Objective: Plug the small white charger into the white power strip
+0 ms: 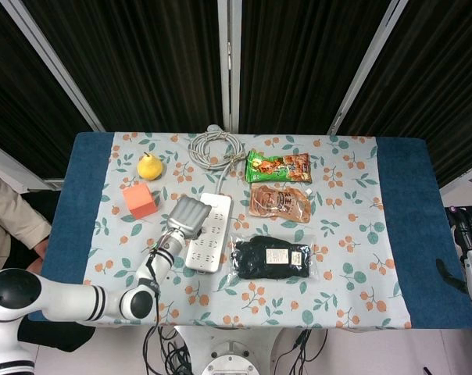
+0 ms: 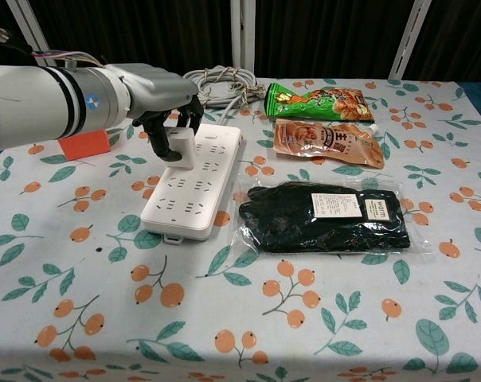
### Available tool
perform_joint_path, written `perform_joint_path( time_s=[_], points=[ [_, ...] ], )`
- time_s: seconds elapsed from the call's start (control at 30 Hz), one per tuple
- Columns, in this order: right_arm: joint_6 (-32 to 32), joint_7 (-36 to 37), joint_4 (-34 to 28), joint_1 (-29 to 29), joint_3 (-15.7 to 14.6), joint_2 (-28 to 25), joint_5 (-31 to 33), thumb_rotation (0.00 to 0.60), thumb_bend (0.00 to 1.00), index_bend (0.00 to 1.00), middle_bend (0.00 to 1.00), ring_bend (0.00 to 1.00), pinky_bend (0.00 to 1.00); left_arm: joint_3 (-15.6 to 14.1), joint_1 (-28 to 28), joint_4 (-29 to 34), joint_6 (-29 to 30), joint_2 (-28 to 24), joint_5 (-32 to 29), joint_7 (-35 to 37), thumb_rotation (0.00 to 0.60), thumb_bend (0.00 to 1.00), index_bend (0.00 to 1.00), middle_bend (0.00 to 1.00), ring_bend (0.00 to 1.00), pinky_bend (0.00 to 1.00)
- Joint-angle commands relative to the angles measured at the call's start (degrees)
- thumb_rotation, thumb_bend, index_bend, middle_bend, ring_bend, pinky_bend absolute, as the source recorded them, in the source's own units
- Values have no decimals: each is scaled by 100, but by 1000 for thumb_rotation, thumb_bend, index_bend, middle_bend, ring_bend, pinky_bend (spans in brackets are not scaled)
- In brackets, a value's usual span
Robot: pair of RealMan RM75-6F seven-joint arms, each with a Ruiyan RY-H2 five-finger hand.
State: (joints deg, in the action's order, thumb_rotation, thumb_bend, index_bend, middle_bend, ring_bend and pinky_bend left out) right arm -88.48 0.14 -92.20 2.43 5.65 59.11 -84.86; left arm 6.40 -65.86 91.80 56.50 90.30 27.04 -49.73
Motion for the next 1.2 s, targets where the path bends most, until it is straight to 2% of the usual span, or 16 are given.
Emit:
perform_joint_path(
  time_s=[0.03,0.5,0.6,0.77,0.9,1.03,1.2],
  points=[
    [0,6,8,-2,-1,2,-1,600,231,0,60,0,0,-11,-8,-13,-3,20,-5,4,600,514,772,846,717,707],
    [-9,31,35,-16,7,10,10,600,230,0,64,0,0,-45,-25,-24,78,62,11,22,600,517,779,854,727,723],
    [-8,43,39,-18,9,14,14,600,231,0,65,0,0,-62,2,75,123,-4,124,52,600,515,670,768,662,721],
    [-21,66,54,-28,3,28,1,600,231,0,66,0,0,-74,16,226,122,-111,140,64,600,480,428,561,501,698],
    [-40,83,65,-44,-1,31,-3,600,231,0,68,0,0,-79,15,282,147,-149,151,62,600,393,294,431,400,654],
    [-51,97,72,-52,-1,35,-10,600,232,0,69,0,0,-94,29,364,220,-182,207,55,600,331,249,393,353,599],
    [-52,118,77,-52,0,31,-18,600,231,0,69,0,0,-109,101,570,320,-314,255,114,600,315,212,351,299,514]
  ],
)
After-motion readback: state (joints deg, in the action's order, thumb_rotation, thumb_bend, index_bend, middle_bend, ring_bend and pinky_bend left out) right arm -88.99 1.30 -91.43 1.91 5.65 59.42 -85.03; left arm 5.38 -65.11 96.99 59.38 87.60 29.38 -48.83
